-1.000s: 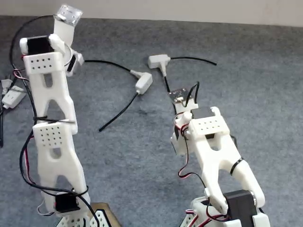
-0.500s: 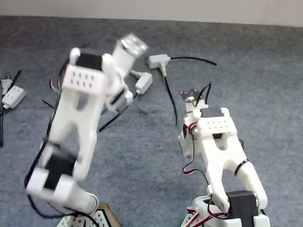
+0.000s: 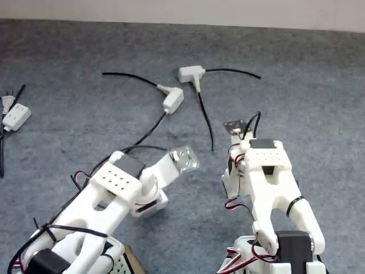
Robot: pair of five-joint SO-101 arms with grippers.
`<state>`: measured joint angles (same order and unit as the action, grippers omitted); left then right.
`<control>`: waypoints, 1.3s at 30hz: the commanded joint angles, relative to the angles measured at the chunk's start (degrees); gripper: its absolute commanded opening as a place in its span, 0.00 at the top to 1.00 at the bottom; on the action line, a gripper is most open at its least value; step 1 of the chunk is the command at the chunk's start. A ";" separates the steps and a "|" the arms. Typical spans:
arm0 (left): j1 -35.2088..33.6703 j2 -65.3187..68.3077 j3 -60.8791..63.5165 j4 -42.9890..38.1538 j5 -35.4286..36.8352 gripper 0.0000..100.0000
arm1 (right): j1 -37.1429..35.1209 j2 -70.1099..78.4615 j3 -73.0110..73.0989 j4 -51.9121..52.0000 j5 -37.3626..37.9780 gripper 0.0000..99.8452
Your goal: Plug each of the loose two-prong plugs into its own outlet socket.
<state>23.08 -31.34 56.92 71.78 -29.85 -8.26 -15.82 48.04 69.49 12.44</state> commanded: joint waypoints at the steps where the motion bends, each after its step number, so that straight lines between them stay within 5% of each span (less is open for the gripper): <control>1: 0.66 -1.80 3.12 -3.52 -1.93 0.97 | 0.57 -0.84 -0.22 -0.40 0.70 0.51; 19: 0.31 -1.71 5.67 -6.15 -24.70 0.95 | -1.63 -0.84 -0.13 -0.22 0.53 0.51; 24: -5.76 -1.89 3.74 -7.30 -29.19 0.95 | -1.63 -0.84 -0.13 -0.22 0.79 0.51; 32: -20.79 -1.80 -7.52 -8.44 -29.45 0.66 | -1.63 -0.84 -0.22 -0.22 0.79 0.51; 39: -21.23 -1.71 -6.64 -8.44 -31.30 0.68 | -1.63 -0.84 -0.31 -0.22 0.79 0.51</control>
<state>2.59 -32.48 51.56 63.96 -60.53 -9.49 -15.82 48.04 69.49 12.62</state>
